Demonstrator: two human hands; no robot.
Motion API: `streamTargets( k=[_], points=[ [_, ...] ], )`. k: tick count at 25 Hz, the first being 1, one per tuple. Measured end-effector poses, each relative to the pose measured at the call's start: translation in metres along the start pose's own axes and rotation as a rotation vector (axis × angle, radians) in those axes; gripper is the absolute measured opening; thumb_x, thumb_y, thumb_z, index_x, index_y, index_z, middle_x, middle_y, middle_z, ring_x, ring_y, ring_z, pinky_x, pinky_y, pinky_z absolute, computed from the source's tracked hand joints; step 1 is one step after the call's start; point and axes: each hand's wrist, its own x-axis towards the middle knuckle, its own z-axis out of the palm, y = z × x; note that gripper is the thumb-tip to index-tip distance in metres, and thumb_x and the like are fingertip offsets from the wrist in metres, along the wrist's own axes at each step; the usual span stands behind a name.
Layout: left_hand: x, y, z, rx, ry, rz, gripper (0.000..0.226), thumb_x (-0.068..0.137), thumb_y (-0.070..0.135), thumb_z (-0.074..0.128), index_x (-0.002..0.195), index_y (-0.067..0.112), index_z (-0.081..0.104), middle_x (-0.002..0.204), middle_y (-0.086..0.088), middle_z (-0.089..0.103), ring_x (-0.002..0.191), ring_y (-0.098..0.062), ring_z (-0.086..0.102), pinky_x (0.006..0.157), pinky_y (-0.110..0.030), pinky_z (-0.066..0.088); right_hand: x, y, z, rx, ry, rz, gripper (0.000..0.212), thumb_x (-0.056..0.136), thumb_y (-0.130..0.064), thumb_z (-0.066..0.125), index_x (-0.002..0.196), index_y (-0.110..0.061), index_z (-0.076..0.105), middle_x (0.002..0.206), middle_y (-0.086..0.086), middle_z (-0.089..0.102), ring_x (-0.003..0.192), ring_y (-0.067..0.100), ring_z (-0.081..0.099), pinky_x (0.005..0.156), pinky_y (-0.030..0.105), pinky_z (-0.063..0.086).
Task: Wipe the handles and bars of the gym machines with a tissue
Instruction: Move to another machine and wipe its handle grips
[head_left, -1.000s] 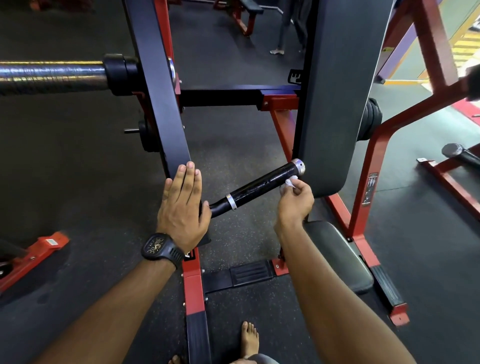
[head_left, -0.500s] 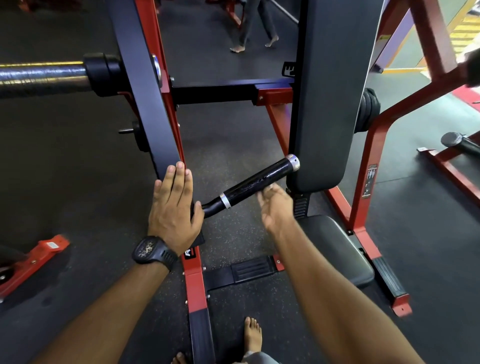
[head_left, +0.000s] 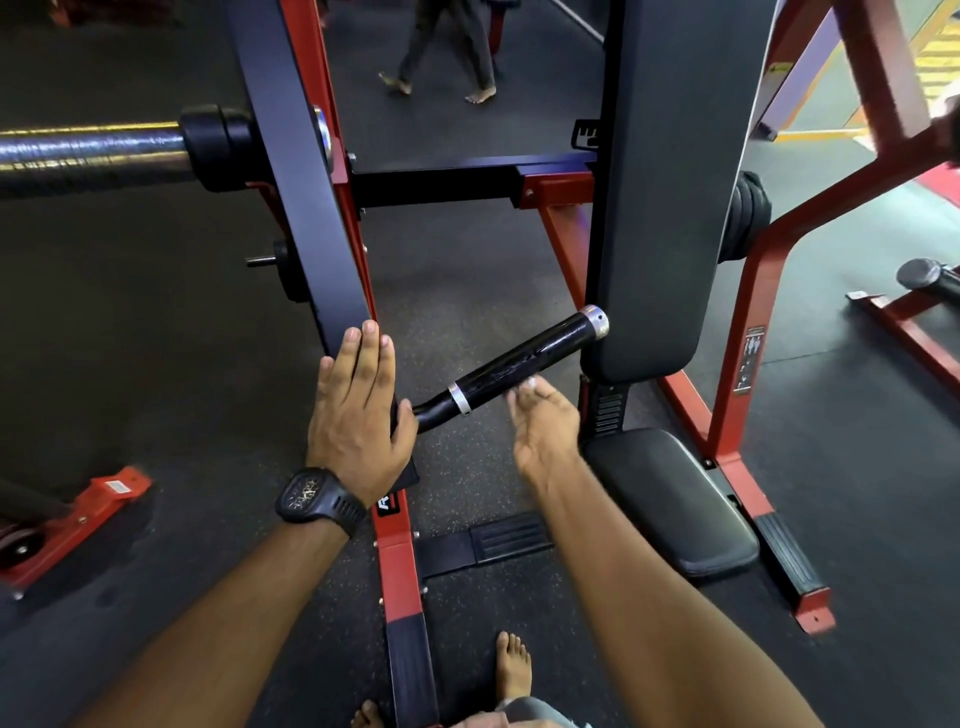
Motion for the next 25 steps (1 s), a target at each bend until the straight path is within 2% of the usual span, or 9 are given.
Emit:
streamTargets(
  k=[5,7,10,12,14,17,21,23,25],
  points=[
    [0.000,-0.001,0.002,0.008,-0.001,0.007,0.072,0.086,0.030,0.040,0.150,-0.001,0.029,0.160,-0.016,0.022,0.150,-0.028,0.013,0.122,-0.034,-0.008,-0.007,0.009,0.000,-0.072,-0.051,0.027,0.023,0.094,0.015,0.050,0.089,-0.003,0.063,0.086,0.007,0.066,0.078,0.012,0.066,0.097,0.032,0.053],
    [0.000,-0.001,0.003,0.015,0.003,0.000,0.072,0.086,0.030,0.040,0.150,-0.001,0.028,0.160,-0.016,0.022,0.150,-0.028,0.013,0.122,-0.035,-0.007,-0.007,0.013,0.000,-0.024,-0.024,0.014,0.021,0.094,0.015,0.051,0.097,-0.001,0.063,0.091,0.008,0.068,0.083,0.014,0.068,0.101,0.033,0.052],
    [-0.002,0.000,0.004,0.004,0.004,0.006,0.072,0.086,0.030,0.040,0.151,-0.001,0.028,0.160,-0.016,0.021,0.150,-0.027,0.012,0.122,-0.035,-0.007,-0.014,0.027,-0.003,-0.139,-0.016,-0.051,0.016,0.094,0.010,0.057,0.100,-0.004,0.063,0.096,0.009,0.069,0.088,0.015,0.070,0.091,0.025,0.056],
    [-0.001,-0.001,0.003,0.015,0.002,0.002,0.073,0.086,0.031,0.040,0.151,-0.001,0.028,0.161,-0.015,0.021,0.150,-0.027,0.012,0.122,-0.035,-0.007,-0.021,0.037,-0.007,-0.338,0.015,-0.226,0.013,0.092,0.002,0.065,0.097,-0.009,0.067,0.096,0.006,0.072,0.090,0.015,0.072,0.086,0.023,0.057],
    [-0.001,0.000,0.005,0.019,-0.004,0.000,0.073,0.086,0.031,0.040,0.151,0.000,0.028,0.161,-0.015,0.020,0.150,-0.027,0.011,0.122,-0.036,-0.007,-0.019,0.037,-0.014,-0.652,0.033,-0.599,0.011,0.089,-0.005,0.070,0.096,-0.014,0.071,0.098,0.002,0.071,0.090,0.013,0.068,0.085,0.019,0.054],
    [-0.001,0.000,0.003,0.028,-0.017,-0.002,0.073,0.087,0.032,0.039,0.151,0.000,0.028,0.161,-0.015,0.020,0.151,-0.027,0.011,0.122,-0.036,-0.007,-0.008,0.031,-0.021,-1.161,-0.216,-1.161,0.019,0.089,-0.002,0.066,0.106,-0.010,0.072,0.106,0.006,0.066,0.102,0.021,0.057,0.093,0.025,0.045],
    [-0.001,0.000,0.003,0.047,-0.027,0.003,0.072,0.087,0.032,0.038,0.151,0.000,0.027,0.161,-0.016,0.020,0.150,-0.028,0.012,0.122,-0.035,-0.009,0.011,0.004,-0.029,-1.484,-0.404,-1.496,0.026,0.085,0.002,0.072,0.111,-0.002,0.070,0.111,0.011,0.062,0.104,0.024,0.051,0.088,0.035,0.053],
    [-0.001,0.000,0.003,0.056,-0.026,0.008,0.072,0.087,0.032,0.039,0.150,-0.001,0.028,0.160,-0.016,0.021,0.150,-0.029,0.012,0.122,-0.036,-0.007,0.010,-0.002,-0.027,-1.526,-0.326,-1.440,0.017,0.094,-0.010,0.066,0.110,-0.007,0.069,0.111,0.004,0.059,0.102,0.015,0.051,0.088,0.033,0.051],
    [-0.001,0.000,0.002,0.057,-0.028,0.012,0.072,0.088,0.032,0.039,0.150,-0.001,0.028,0.160,-0.017,0.021,0.149,-0.029,0.012,0.122,-0.037,-0.006,0.004,0.006,-0.027,-1.670,-0.487,-1.477,0.024,0.104,-0.023,0.048,0.116,-0.012,0.066,0.116,-0.001,0.055,0.107,0.008,0.046,0.094,0.029,0.045]
  ],
)
